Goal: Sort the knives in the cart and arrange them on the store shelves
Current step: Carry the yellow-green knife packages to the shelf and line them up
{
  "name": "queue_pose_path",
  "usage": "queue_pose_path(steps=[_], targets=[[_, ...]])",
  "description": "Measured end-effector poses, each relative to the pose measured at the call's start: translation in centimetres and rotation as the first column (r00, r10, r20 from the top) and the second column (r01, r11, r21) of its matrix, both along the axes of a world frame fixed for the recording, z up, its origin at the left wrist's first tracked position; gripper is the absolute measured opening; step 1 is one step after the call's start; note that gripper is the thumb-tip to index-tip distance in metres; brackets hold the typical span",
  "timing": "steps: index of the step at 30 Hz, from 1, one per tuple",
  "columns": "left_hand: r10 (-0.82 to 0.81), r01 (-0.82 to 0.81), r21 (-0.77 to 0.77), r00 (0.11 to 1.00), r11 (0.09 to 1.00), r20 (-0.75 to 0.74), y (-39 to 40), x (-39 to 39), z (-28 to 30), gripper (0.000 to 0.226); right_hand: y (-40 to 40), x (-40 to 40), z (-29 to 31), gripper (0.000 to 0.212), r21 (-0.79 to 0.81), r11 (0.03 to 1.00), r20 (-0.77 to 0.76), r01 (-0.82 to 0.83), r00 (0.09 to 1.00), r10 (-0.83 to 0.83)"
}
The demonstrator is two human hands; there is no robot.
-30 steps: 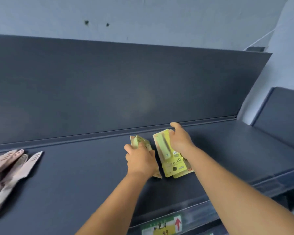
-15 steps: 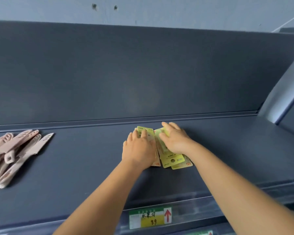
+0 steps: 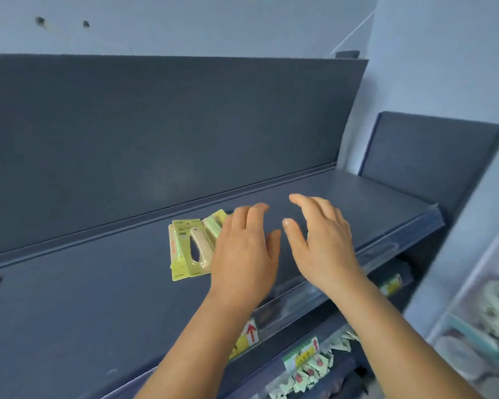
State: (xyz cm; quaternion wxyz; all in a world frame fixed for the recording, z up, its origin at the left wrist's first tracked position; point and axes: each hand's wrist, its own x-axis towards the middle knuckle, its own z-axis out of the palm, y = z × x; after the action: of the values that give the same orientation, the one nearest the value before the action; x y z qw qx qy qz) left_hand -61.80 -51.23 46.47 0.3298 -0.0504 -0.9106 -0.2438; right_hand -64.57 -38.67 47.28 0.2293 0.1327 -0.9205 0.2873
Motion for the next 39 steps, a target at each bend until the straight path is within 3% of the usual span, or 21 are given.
queue_pose_path(steps=[4,8,14,18,21,24,26,29,39], targets=[[-0.228,0.231,-0.053,0.972,0.972,0.055,2.4,2.4,-1.6,0.041,2.8,5.4,-2.1,0.044,-0.007,0.978,0.068,0.210,0.975,-0.209],[-0.406,0.417,-0.103,0.907,0.903,0.115,4.9,5.8,-3.9,0.039,5.1,11.3,-4.8,0.060,0.020,0.911,0.122,0.413,0.903,-0.412],[-0.587,0.638,-0.118,0.754,0.761,0.296,9.1,11.4,-7.7,0.043,8.4,20.7,-9.6,0.061,0.009,0.757,0.204,0.654,0.740,-0.641],[-0.704,0.776,-0.145,0.621,0.614,0.344,12.5,15.6,-10.7,0.041,10.4,26.8,-12.8,0.064,0.051,0.636,0.339,0.770,0.586,-0.737],[-0.738,0.835,-0.201,0.548,0.512,0.394,15.4,18.6,-12.3,0.039,11.9,31.5,-15.0,0.072,0.081,0.530,0.395,0.844,0.461,-0.795],[-0.713,0.917,-0.188,0.393,0.352,0.580,18.6,22.2,-14.2,0.043,13.6,36.0,-16.9,0.069,0.107,0.419,0.441,0.902,0.335,-0.833],[-0.718,0.946,-0.168,0.321,0.278,0.618,20.7,24.5,-15.7,0.047,14.9,39.0,-18.0,0.070,0.127,0.354,0.482,0.927,0.254,-0.839],[-0.714,0.974,-0.156,0.226,0.163,0.663,23.9,28.3,-16.9,0.050,16.8,43.4,-19.4,0.050,0.148,0.252,0.543,0.956,0.135,-0.829],[-0.670,0.968,-0.165,-0.006,-0.191,0.742,35.5,40.1,-20.3,0.045,23.9,56.0,-24.0,0.045,0.129,-0.036,0.654,0.991,-0.113,-0.748]])
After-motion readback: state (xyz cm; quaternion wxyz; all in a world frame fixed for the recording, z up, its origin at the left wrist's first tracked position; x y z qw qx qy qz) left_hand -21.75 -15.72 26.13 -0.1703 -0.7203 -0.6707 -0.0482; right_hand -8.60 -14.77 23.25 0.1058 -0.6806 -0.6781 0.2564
